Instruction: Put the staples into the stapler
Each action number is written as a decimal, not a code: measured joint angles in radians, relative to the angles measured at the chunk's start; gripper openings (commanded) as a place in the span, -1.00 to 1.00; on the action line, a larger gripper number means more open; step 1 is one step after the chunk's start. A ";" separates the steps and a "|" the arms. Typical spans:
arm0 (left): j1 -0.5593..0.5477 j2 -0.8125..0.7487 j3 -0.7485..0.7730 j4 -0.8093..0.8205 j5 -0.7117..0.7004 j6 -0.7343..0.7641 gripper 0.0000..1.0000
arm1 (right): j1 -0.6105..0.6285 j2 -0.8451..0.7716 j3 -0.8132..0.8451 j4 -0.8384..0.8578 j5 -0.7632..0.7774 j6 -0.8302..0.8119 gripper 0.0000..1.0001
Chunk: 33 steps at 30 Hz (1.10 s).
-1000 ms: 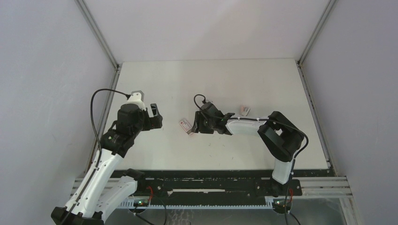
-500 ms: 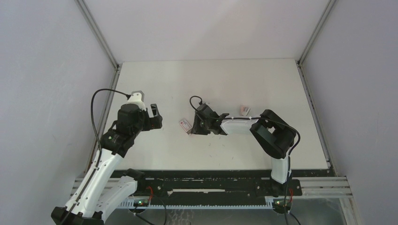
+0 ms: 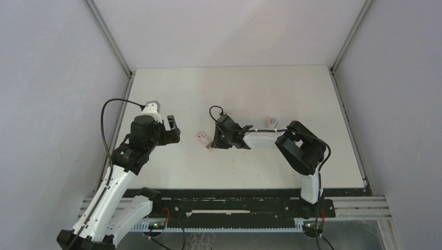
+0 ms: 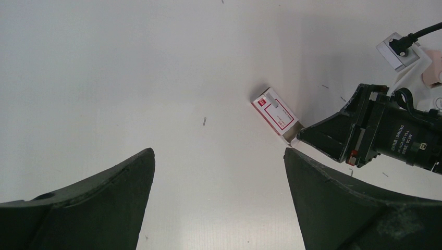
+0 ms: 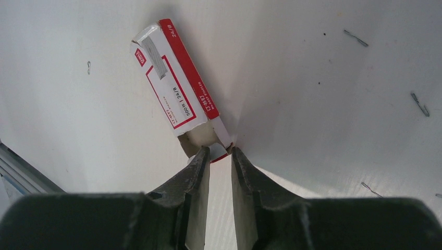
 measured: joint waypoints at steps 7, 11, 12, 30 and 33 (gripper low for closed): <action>0.000 0.000 0.000 0.000 0.000 0.000 0.94 | -0.002 0.008 0.006 -0.005 -0.004 -0.005 -1.00; 0.000 0.000 0.000 0.000 0.000 0.000 0.94 | -0.014 0.008 0.011 -0.017 -0.027 -0.020 -1.00; 0.000 0.000 0.000 0.000 0.000 0.000 0.94 | -0.019 0.008 0.012 -0.021 -0.038 -0.030 -1.00; -0.094 0.010 -0.064 0.145 0.154 -0.024 0.91 | -0.139 -0.116 0.025 -0.368 -0.283 -0.501 -1.00; -0.135 0.049 -0.152 0.269 0.189 -0.054 0.91 | -0.145 -0.116 0.026 -0.384 -0.287 -0.531 -0.89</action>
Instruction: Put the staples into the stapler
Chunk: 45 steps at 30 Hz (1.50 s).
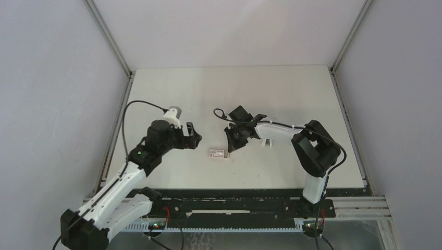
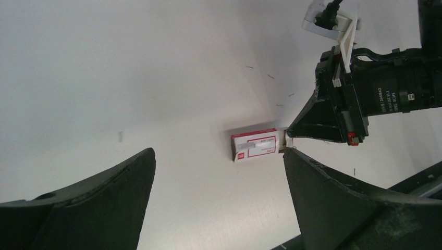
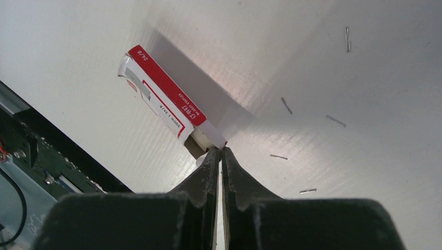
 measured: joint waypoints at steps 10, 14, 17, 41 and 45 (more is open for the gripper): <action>-0.023 0.231 -0.243 0.503 0.084 0.010 0.87 | -0.022 -0.038 -0.032 0.053 0.034 -0.030 0.05; -0.047 0.308 -0.252 0.689 0.130 0.040 0.85 | -0.032 -0.201 -0.143 0.114 0.062 -0.022 0.10; -0.053 0.414 -0.233 0.760 0.182 0.054 0.84 | -0.042 -0.331 -0.219 0.162 0.072 -0.015 0.11; -0.097 0.785 -0.049 0.762 0.397 0.048 0.77 | -0.074 -0.505 -0.455 0.341 0.111 0.069 0.14; -0.103 0.779 -0.072 0.748 0.390 0.047 0.77 | -0.074 -0.515 -0.460 0.344 0.120 0.076 0.14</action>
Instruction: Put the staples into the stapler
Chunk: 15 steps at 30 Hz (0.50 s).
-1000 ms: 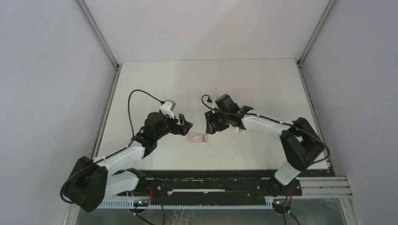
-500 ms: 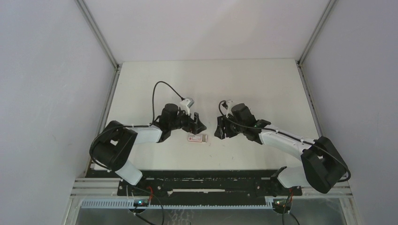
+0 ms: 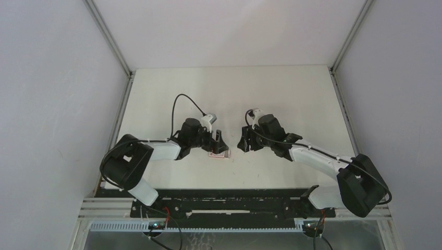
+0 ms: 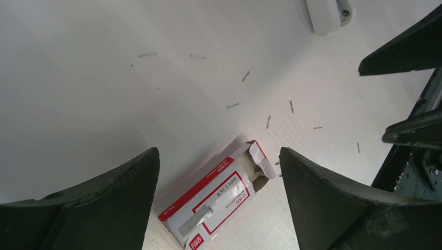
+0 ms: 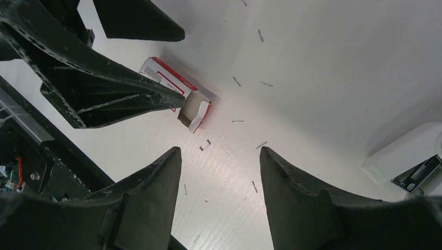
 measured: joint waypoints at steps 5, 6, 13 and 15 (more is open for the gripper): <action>-0.018 -0.045 -0.049 -0.001 -0.002 0.000 0.76 | -0.005 -0.033 -0.023 0.005 0.009 0.005 0.14; -0.022 -0.058 -0.059 -0.006 -0.003 -0.001 0.76 | -0.006 -0.041 -0.029 0.006 0.011 0.006 0.14; -0.077 -0.127 -0.093 -0.068 -0.032 0.005 0.76 | -0.008 -0.082 -0.053 0.005 0.022 0.008 0.14; -0.102 -0.148 -0.101 -0.085 -0.050 0.011 0.76 | -0.010 -0.091 -0.055 0.006 0.023 0.010 0.14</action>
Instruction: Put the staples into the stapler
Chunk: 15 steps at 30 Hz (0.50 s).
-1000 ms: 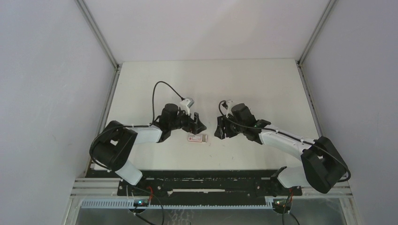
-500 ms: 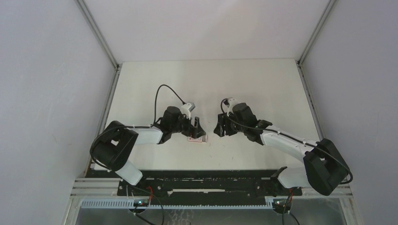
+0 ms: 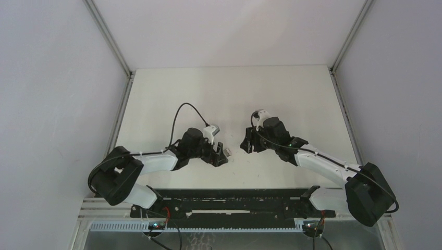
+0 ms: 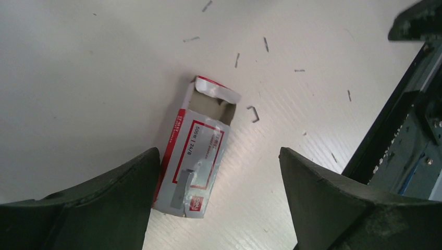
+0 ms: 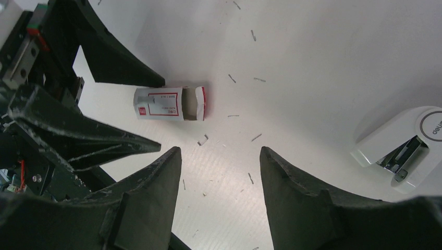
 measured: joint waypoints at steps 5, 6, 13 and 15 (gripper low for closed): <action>-0.054 -0.046 -0.010 -0.050 -0.077 0.035 0.75 | -0.001 -0.004 -0.002 0.000 0.001 0.013 0.06; -0.063 -0.056 -0.011 -0.060 -0.097 0.044 0.73 | -0.001 -0.004 -0.002 0.000 0.001 0.016 0.04; -0.108 -0.090 -0.011 -0.098 -0.226 0.098 0.61 | 0.000 0.049 -0.002 0.032 -0.026 0.047 -0.14; -0.126 -0.090 -0.011 -0.106 -0.250 0.112 0.61 | 0.005 0.086 -0.001 0.039 -0.037 0.056 -0.18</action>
